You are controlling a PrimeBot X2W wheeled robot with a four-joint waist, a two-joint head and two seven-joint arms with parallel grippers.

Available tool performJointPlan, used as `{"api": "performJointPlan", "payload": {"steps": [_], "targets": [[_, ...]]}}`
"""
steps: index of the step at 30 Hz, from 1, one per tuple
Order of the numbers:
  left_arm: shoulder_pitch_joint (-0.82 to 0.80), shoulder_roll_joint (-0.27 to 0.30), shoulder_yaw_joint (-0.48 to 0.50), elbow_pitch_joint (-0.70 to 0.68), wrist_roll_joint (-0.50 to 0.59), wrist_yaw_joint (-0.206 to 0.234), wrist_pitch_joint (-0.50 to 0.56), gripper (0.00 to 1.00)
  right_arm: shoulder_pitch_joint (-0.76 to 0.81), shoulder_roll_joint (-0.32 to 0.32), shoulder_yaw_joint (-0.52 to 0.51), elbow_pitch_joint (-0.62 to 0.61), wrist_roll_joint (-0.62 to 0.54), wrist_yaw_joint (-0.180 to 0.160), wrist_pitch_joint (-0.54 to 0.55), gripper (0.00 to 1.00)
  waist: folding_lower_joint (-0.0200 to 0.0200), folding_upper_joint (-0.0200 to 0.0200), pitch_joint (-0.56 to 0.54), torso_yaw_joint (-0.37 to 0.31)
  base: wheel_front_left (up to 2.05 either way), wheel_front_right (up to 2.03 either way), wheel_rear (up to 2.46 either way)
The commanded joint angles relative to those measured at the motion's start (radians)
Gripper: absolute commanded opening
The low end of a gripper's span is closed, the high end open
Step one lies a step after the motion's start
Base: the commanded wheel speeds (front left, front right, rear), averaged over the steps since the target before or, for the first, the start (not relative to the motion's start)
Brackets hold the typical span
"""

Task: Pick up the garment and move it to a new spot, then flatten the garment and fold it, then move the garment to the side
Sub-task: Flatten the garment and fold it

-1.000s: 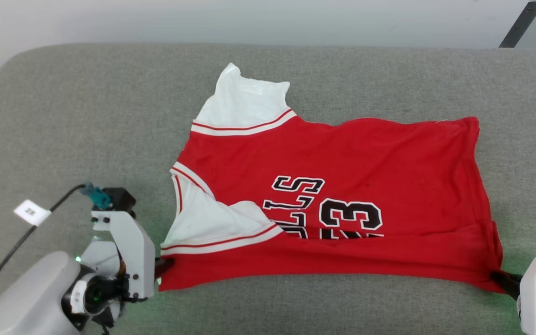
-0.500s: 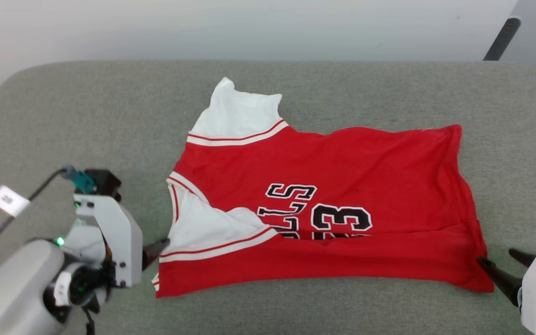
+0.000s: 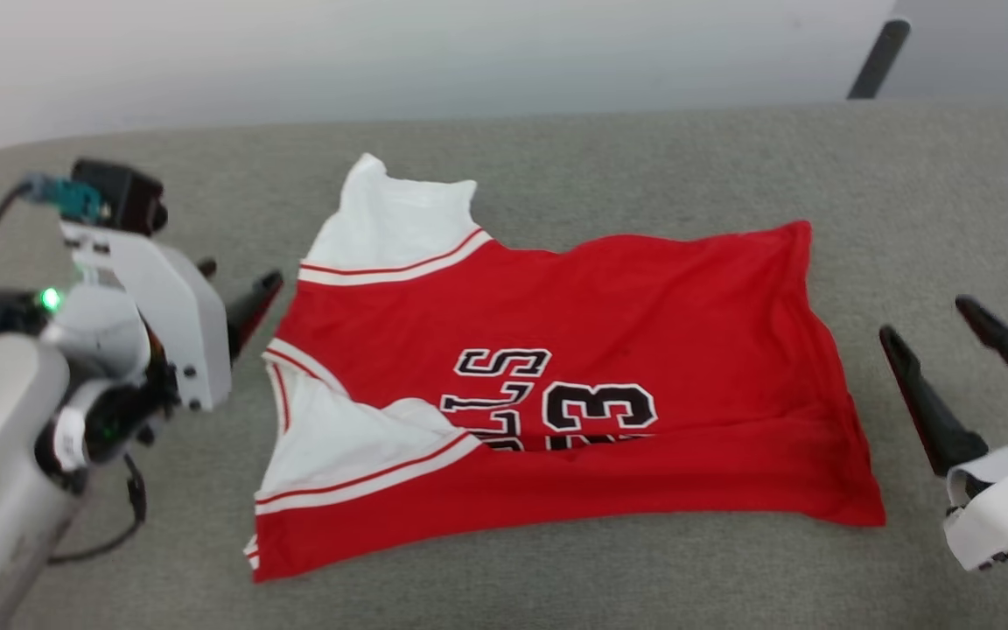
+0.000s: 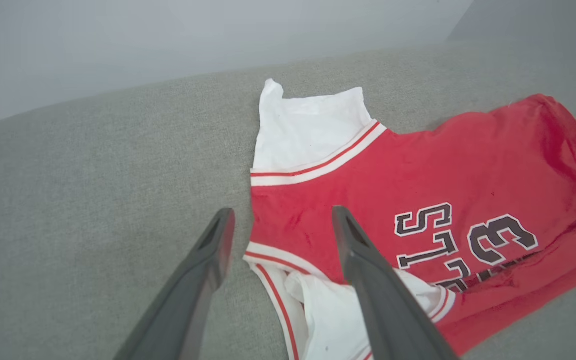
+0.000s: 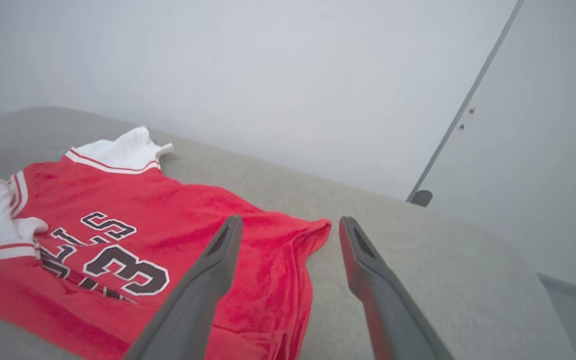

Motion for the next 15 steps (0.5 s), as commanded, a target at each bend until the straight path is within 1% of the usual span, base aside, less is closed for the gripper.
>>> {"api": "performJointPlan", "payload": {"steps": [1,4,7,10,15], "targets": [[-0.033,-0.008,0.0,0.018,0.017,-0.015,-0.011,1.0,-0.02,0.013,0.002,0.001,-0.037,-0.001,-0.069,1.0,0.0,0.0,0.028,-0.029,0.0,0.0,0.0],[-0.092,-0.017,-0.003,0.056,0.043,-0.038,-0.019,1.0,-0.045,0.049,-0.002,0.012,-0.087,-0.001,-0.18,1.0,0.0,0.0,0.057,-0.055,0.0,0.0,0.0],[-0.154,-0.027,-0.001,0.099,0.062,-0.061,-0.026,1.0,-0.068,0.085,-0.003,0.023,-0.124,-0.001,-0.256,1.0,0.0,0.0,0.095,-0.084,0.0,0.0,0.0],[-0.215,-0.03,-0.001,0.145,0.078,-0.084,-0.024,1.0,-0.086,0.117,-0.009,0.031,-0.146,-0.001,-0.301,1.0,0.0,0.0,0.138,-0.114,0.0,0.0,0.0],[-0.324,-0.03,-0.004,0.219,0.103,-0.122,0.003,1.0,-0.107,0.15,-0.016,0.039,-0.153,-0.001,-0.339,1.0,0.0,0.0,0.228,-0.159,0.0,0.0,0.0]]}}
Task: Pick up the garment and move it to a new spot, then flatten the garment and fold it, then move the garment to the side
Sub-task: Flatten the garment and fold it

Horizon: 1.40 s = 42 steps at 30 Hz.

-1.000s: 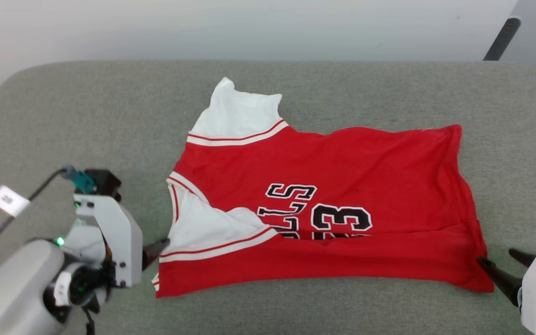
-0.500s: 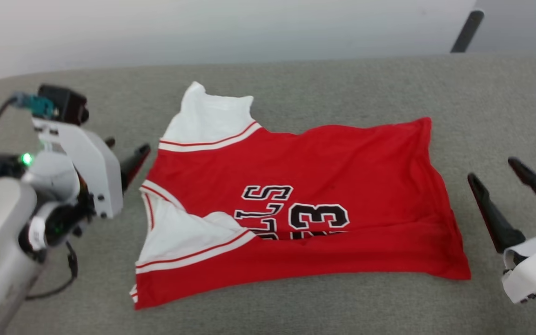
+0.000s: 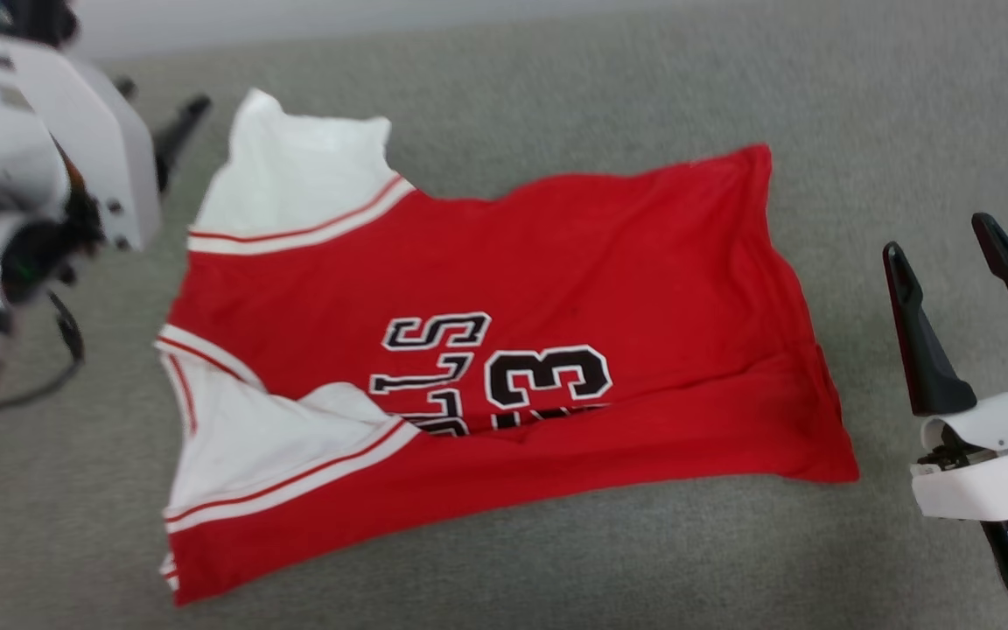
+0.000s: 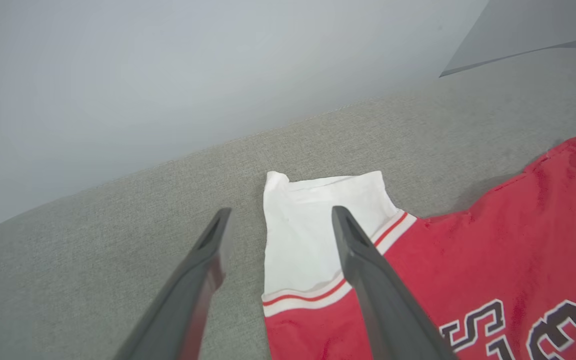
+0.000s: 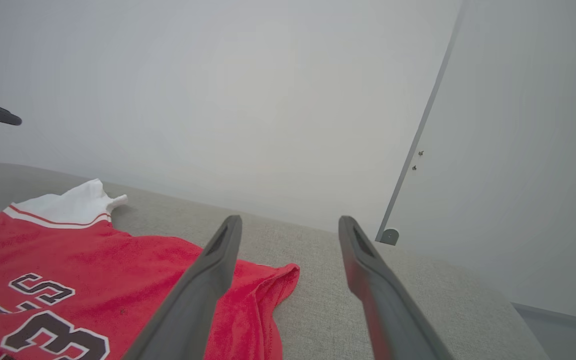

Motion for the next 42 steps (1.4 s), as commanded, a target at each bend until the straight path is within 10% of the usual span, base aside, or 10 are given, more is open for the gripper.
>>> {"api": "performJointPlan", "payload": {"steps": [1,23,24,27,42], "targets": [[-0.045,0.003,-0.005,0.026,0.015,-0.019,0.016,1.0,-0.021,0.01,0.0,0.006,-0.003,-0.001,-0.011,1.0,0.0,-0.0001,0.104,-0.07,0.0,0.0,0.0],[-0.318,-0.031,-0.101,0.357,0.07,-0.073,0.296,1.0,-0.106,0.033,0.051,0.081,0.032,-0.001,-0.077,1.0,0.0,-0.0001,0.283,-0.155,0.0,0.0,0.0],[-0.321,-0.035,-0.106,0.373,0.07,-0.071,0.307,0.95,-0.108,0.031,0.054,0.084,0.033,-0.001,-0.075,1.0,0.0,-0.0001,0.285,-0.157,0.0,0.0,0.0],[-0.322,-0.054,-0.121,0.419,0.067,-0.067,0.349,0.0,-0.116,0.025,0.069,0.089,0.049,-0.001,-0.062,1.0,0.0,-0.0001,0.288,-0.158,0.0,0.0,0.0],[-0.339,-0.109,-0.145,0.507,0.062,-0.087,0.358,0.0,-0.247,-0.052,0.112,0.051,0.215,-0.001,0.213,1.0,0.0,-0.0001,0.281,-0.143,0.0,0.0,0.0]]}}
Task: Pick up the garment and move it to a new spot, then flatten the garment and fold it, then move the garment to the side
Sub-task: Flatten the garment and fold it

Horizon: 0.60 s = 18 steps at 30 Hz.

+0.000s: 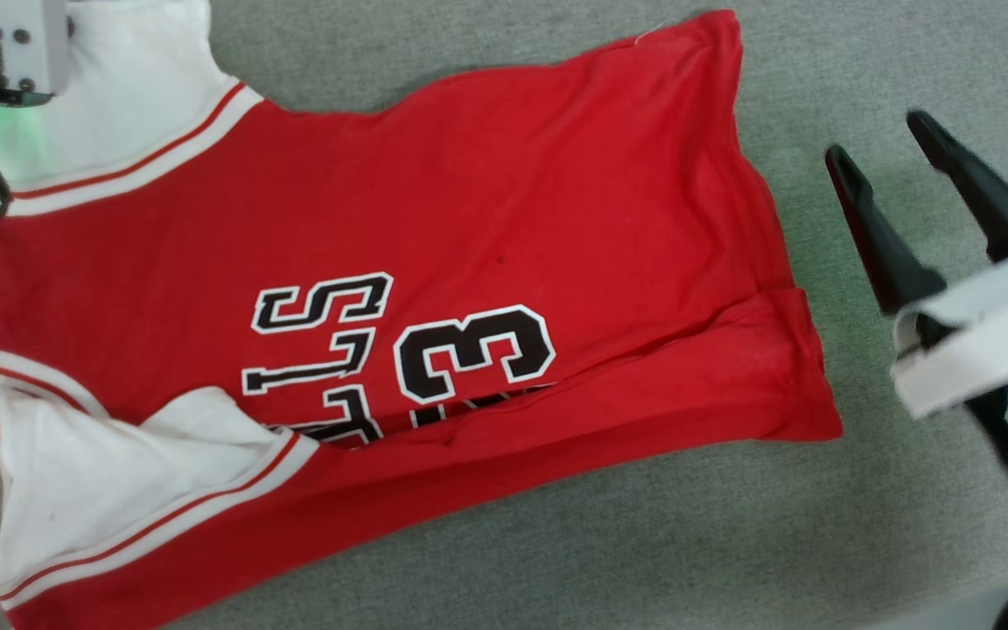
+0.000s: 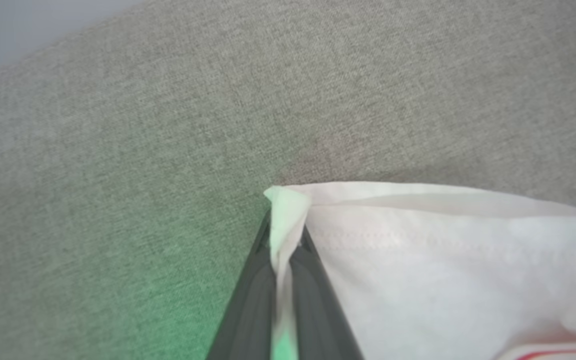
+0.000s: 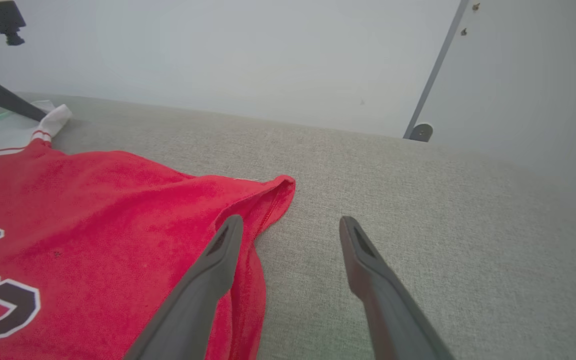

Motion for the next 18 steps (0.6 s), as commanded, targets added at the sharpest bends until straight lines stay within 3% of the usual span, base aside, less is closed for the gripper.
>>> {"api": "performJointPlan", "payload": {"steps": [1,9,18], "targets": [[0.06,-0.014,-0.029,0.036,0.009,-0.004,0.015,0.0,-0.038,-0.012,0.004,0.011,0.023,-0.001,0.049,1.0,0.0,0.0,-0.002,0.006,0.0,0.0,0.0],[0.029,-0.074,-0.033,0.069,0.001,-0.016,-0.013,0.0,-0.285,-0.041,0.053,0.155,0.123,-0.001,0.381,1.0,0.0,0.0,0.0,0.04,0.0,0.0,0.0],[-0.011,-0.124,-0.043,0.115,0.003,-0.032,-0.047,0.0,-0.506,-0.023,0.142,0.377,0.177,-0.001,0.569,1.0,0.0,0.0,0.02,0.081,0.0,0.0,0.0]]}}
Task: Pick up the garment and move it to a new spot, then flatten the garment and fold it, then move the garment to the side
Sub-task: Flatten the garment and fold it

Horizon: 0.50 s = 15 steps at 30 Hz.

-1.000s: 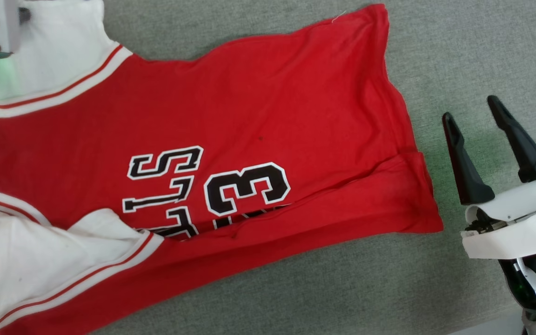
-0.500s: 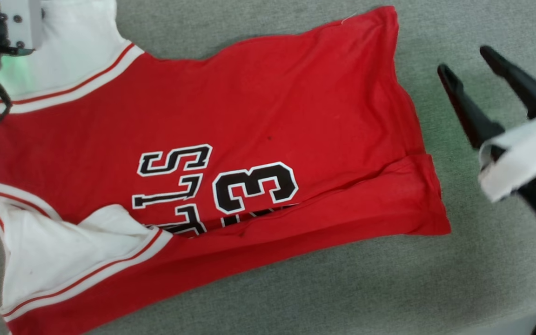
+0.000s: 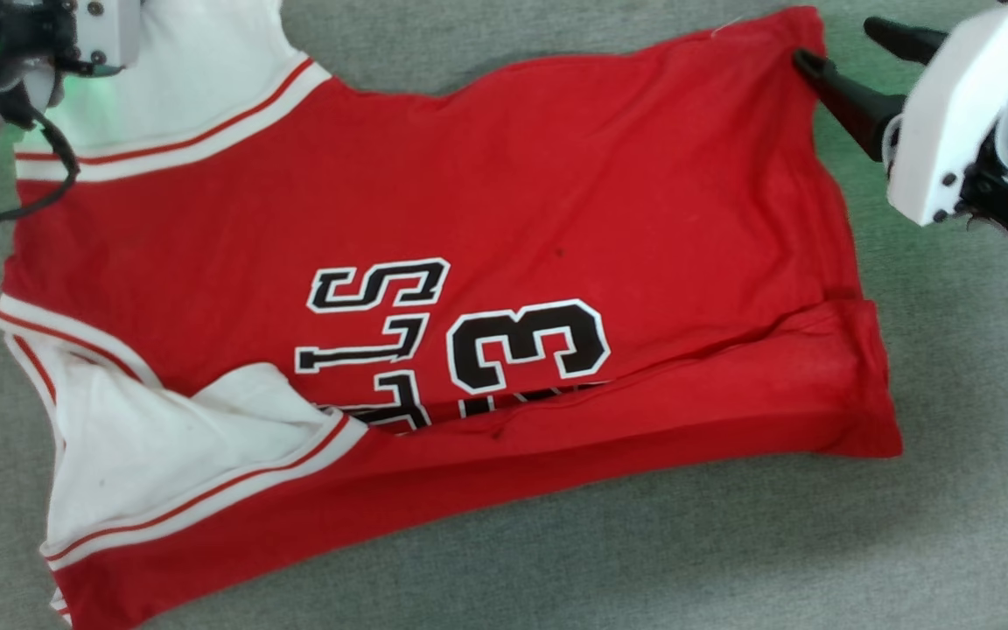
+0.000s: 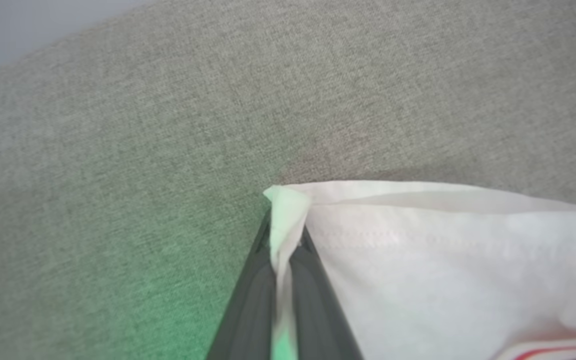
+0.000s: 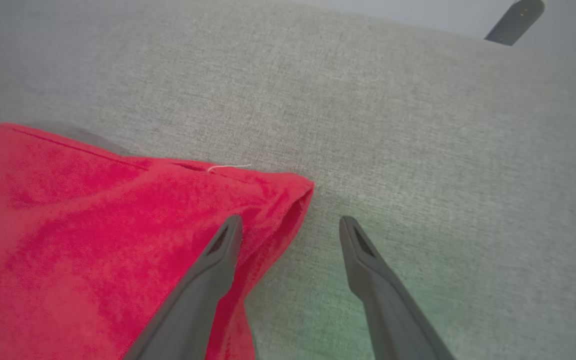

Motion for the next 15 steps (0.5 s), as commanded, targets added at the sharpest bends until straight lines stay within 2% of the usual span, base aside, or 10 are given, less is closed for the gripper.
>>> {"api": "performJointPlan", "payload": {"steps": [1,7,12,13,14,15], "targets": [[0.045,-0.014,-0.021,0.031,0.002,-0.005,0.007,0.0,-0.027,0.005,0.018,0.032,0.01,-0.001,0.03,1.0,0.0,0.0,0.007,0.01,0.0,0.0,0.0],[0.033,-0.033,-0.027,0.063,-0.003,-0.015,-0.01,0.0,-0.112,0.029,0.064,0.178,0.018,-0.001,0.147,1.0,0.0,0.0,0.015,0.023,0.0,0.0,0.0],[0.027,-0.045,-0.032,0.088,-0.007,-0.024,-0.025,0.0,-0.154,0.051,0.11,0.266,0.027,-0.001,0.197,1.0,0.0,0.0,0.019,0.032,0.0,0.0,0.0],[0.025,-0.048,-0.032,0.093,-0.008,-0.023,-0.027,0.0,-0.16,0.052,0.122,0.28,0.031,-0.001,0.206,0.56,0.0,0.0,0.019,0.034,0.0,0.0,0.0],[0.024,-0.05,-0.034,0.097,-0.009,-0.024,-0.03,0.0,-0.165,0.052,0.135,0.29,0.037,-0.001,0.213,0.2,0.0,0.0,0.019,0.035,0.0,0.0,0.0],[0.024,-0.051,-0.035,0.101,-0.009,-0.027,-0.033,0.0,-0.171,0.051,0.144,0.299,0.041,-0.001,0.219,0.0,0.0,0.0,0.019,0.037,0.0,0.0,0.0]]}}
